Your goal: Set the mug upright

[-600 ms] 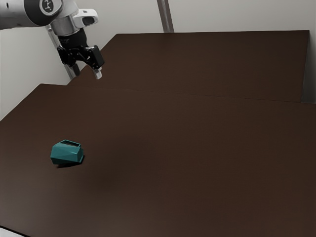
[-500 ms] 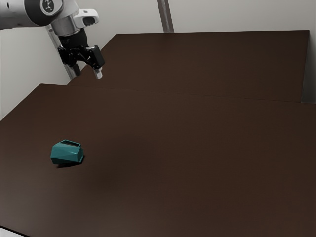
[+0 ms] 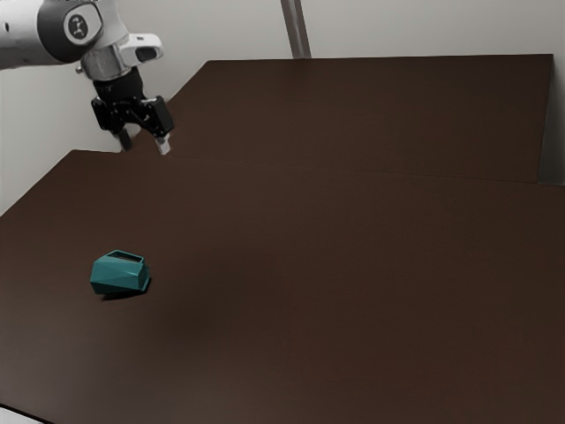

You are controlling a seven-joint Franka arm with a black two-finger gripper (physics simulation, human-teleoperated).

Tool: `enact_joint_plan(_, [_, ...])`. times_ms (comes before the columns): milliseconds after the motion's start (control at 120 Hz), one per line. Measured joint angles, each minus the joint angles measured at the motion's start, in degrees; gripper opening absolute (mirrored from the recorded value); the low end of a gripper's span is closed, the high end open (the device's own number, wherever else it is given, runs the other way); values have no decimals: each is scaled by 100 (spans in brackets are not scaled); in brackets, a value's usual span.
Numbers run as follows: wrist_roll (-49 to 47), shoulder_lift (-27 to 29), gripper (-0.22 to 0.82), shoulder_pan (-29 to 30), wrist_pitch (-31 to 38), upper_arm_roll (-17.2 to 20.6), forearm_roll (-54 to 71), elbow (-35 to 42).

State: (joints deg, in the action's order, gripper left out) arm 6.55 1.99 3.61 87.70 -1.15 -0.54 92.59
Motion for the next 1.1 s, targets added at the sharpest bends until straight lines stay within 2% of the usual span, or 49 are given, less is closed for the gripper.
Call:
enact_joint_plan(142, [162, 5, 58, 589, 127, 3, -174, 119])
enact_joint_plan(275, [384, 45, 58, 1021, 396, -5, -492, 564])
enact_joint_plan(533, [899, 198, 58, 1358, 1098, -25, -1097, 1498])
enact_joint_plan(758, [1439, 197, 58, 1931, 1624, -25, -1639, 2063])
enact_joint_plan(1100, [2277, 53, 58, 2701, 1999, -25, -2191, 2444])
